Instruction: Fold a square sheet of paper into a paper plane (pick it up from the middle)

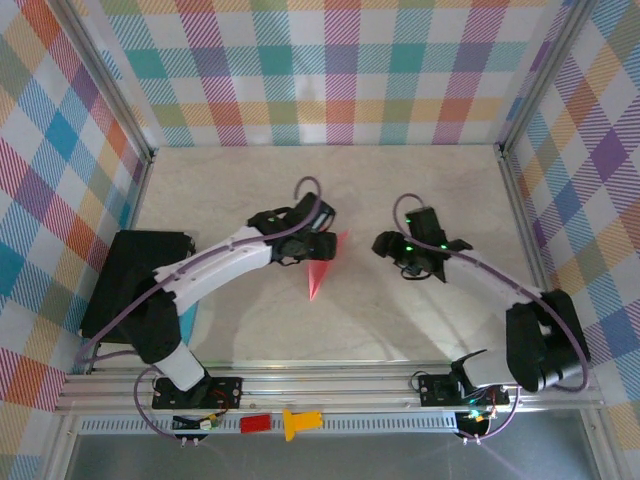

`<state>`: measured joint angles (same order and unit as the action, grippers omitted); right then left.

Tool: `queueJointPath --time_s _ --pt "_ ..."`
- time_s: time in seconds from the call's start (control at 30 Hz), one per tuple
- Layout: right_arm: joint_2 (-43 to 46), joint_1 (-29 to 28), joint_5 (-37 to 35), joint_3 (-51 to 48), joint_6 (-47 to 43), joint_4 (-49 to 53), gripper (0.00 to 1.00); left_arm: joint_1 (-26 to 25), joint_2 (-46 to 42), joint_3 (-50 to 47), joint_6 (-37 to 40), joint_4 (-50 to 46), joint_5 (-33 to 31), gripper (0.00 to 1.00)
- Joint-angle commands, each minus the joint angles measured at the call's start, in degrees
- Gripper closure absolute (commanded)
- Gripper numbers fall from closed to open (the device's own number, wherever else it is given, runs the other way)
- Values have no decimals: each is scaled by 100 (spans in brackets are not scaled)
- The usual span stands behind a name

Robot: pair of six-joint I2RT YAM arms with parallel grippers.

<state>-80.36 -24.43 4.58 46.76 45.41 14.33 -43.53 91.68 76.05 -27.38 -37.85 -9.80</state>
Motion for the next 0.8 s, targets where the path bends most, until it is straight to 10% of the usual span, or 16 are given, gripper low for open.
queueJointPath --time_s 0.0,0.27,0.77 --pt "-630 -594 112 624 0 165 30 528 -486 -757 -530 552 426 31" --pt "-1910 -1178 22 1819 185 495 35 1461 -1228 -2173 -1181 1513 1118 30" --pt "-2663 -1186 -117 2321 386 828 62 1567 -871 -2284 -1181 1642 1348 29"
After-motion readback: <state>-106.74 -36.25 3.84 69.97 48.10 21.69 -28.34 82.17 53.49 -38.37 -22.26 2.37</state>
